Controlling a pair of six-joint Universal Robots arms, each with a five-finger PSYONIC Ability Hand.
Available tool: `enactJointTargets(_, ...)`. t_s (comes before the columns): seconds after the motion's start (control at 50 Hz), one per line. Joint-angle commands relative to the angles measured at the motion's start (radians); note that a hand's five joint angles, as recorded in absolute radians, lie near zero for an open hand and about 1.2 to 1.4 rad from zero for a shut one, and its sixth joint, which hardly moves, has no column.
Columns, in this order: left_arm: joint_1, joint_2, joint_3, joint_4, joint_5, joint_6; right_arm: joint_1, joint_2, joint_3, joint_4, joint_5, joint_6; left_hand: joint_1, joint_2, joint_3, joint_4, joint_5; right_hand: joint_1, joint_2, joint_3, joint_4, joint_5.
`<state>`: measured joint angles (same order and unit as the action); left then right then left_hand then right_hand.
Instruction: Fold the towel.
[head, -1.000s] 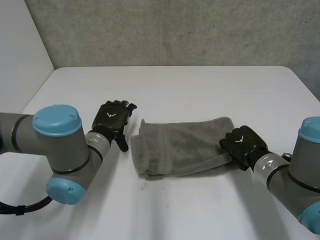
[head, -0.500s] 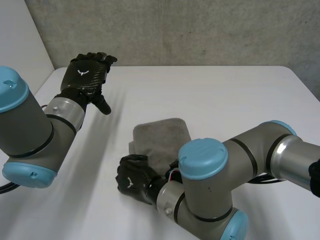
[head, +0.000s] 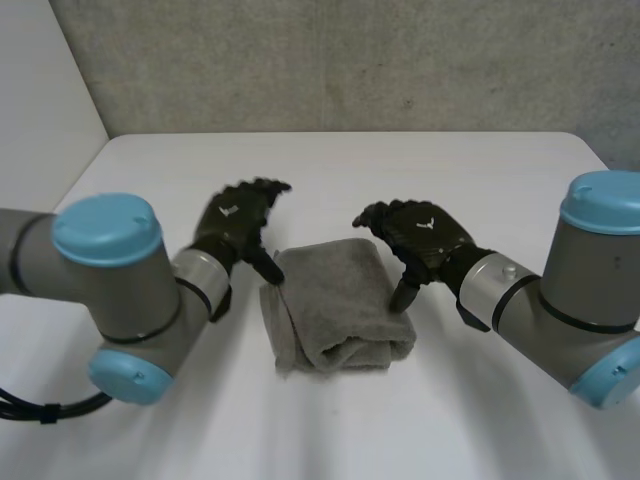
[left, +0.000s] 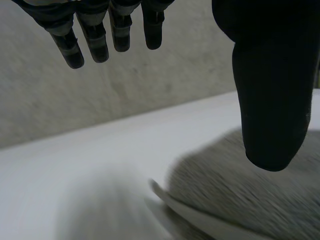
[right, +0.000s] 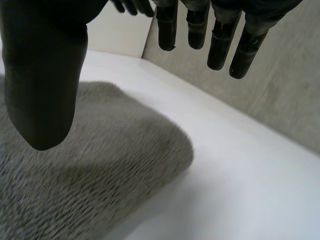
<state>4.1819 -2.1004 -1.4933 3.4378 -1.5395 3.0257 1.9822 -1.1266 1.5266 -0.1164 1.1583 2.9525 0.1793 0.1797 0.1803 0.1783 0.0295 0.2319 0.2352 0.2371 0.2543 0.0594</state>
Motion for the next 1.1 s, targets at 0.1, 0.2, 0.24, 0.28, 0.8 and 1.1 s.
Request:
enactJointTargets(0.1,-0.051,-0.075,-0.008,0.004,0.033,-0.004,0.004,0.16,-0.088,0.084,-0.006,0.062,0.031,0.031,0.03,0.032,0.007,-0.057,-0.061,-0.063,-0.08,-0.059)
enactJointTargets(0.2,-0.055,-0.114,-0.007,0.003,0.032,-0.002,0.006,0.177,-0.091,0.083,0.003,0.059,0.034,0.034,0.033,0.035,0.009,-0.057,-0.061,-0.063,-0.08,-0.059)
enactJointTargets(0.24,-0.057,-0.125,-0.007,0.0,0.032,-0.001,0.006,0.173,-0.092,0.083,0.004,0.056,0.037,0.037,0.036,0.038,0.012,-0.057,-0.061,-0.063,-0.08,-0.059)
enactJointTargets(0.28,-0.06,-0.128,-0.007,-0.003,0.03,-0.001,0.006,0.162,-0.095,0.084,0.004,0.054,0.037,0.037,0.036,0.038,0.012,-0.057,-0.061,-0.063,-0.08,-0.059)
enactJointTargets(0.8,0.15,0.43,0.179,-0.42,0.006,0.01,-0.089,-0.323,-0.276,0.265,0.333,0.079,0.02,0.019,0.019,0.021,-0.005,-0.057,-0.061,-0.063,-0.08,-0.059)
enactJointTargets(1.1,0.136,0.416,0.231,-0.473,-0.105,0.078,-0.102,-0.318,-0.318,0.329,0.339,0.086,0.005,0.004,0.004,0.006,-0.02,-0.057,-0.061,-0.063,-0.08,-0.059)
